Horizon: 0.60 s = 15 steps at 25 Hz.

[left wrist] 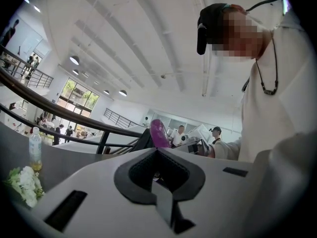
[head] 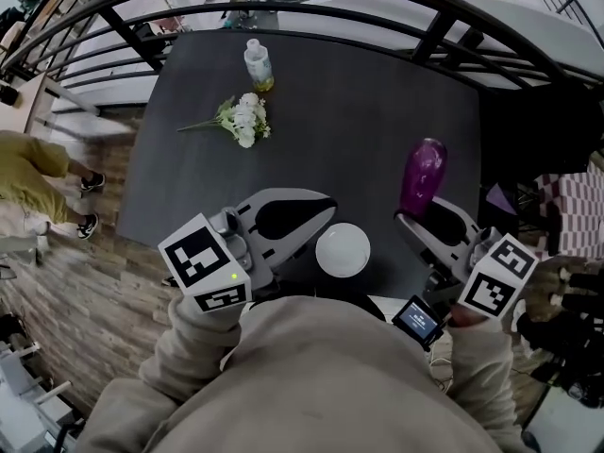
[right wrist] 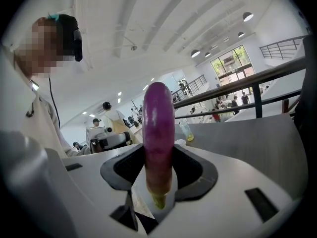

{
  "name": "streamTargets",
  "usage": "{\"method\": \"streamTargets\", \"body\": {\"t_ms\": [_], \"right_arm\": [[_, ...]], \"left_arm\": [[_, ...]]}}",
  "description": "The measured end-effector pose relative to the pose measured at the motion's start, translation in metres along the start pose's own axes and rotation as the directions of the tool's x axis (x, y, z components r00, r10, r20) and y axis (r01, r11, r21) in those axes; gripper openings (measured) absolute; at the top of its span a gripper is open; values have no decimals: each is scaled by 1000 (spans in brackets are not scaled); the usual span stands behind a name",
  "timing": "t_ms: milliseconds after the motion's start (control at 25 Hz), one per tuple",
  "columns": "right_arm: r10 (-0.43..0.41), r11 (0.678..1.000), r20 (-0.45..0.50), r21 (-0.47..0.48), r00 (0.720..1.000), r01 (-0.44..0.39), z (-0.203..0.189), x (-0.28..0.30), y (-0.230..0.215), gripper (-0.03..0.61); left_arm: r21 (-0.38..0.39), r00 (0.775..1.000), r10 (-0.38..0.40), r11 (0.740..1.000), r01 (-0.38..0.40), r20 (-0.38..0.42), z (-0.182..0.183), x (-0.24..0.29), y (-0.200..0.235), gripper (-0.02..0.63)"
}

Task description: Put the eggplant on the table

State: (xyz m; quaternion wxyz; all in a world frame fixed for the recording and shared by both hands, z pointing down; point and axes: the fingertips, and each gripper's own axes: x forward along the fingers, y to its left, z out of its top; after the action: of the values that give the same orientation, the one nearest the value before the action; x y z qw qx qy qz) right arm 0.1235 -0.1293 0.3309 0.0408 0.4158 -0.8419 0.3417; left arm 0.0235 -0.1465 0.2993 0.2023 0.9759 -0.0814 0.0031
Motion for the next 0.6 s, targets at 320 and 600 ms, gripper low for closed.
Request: {"method": "streamTargets", "body": {"t_ms": [320,600], "right_arm": [[26,999,-55,21,998,-25,-23,22,-3,192],[28,998,-124,57,992,-21,-48,28,-14,192]], "left_arm": [[-23,999,37,999,-37,-11,-12,-12,8,5],[-61,998,54,997,-55,-17,-26,-15,11,5]]}}
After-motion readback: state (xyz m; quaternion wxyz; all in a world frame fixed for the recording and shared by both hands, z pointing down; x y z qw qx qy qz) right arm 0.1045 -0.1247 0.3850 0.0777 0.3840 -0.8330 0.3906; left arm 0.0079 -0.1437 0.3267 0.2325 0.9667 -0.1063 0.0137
